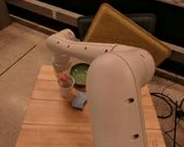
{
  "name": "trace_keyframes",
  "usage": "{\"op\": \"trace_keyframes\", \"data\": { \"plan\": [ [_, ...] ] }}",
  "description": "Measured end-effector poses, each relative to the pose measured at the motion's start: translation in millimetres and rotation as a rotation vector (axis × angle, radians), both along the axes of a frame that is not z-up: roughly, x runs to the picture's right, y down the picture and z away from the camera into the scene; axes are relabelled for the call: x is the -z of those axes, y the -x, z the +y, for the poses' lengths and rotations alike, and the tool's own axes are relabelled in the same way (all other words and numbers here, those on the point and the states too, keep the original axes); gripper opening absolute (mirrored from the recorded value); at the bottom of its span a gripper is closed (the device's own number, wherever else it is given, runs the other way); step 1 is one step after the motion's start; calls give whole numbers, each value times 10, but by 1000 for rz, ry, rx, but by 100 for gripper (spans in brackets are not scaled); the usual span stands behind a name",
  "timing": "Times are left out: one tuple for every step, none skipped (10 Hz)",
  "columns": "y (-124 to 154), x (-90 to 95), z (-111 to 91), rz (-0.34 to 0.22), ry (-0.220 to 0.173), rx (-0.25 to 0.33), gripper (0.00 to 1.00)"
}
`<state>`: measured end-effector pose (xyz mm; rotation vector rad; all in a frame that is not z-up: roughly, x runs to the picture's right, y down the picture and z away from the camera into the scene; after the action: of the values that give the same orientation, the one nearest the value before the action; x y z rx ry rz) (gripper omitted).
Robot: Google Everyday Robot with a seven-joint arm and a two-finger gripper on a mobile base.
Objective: Place the pepper in the ceramic cup
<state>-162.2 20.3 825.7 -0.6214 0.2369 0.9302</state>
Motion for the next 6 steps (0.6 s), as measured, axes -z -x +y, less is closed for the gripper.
{"op": "trace_keyframes", "data": {
  "plan": [
    [-19,-1,16,7,8,15,18],
    [-49,-3,30,18,17,28,18],
    [-65,-19,30,25,21,32,18],
    [-71,-29,30,29,25,36,18],
    [-55,-37,38,33,32,42,18],
    [-60,-41,43,38,39,44,18]
  ]
}}
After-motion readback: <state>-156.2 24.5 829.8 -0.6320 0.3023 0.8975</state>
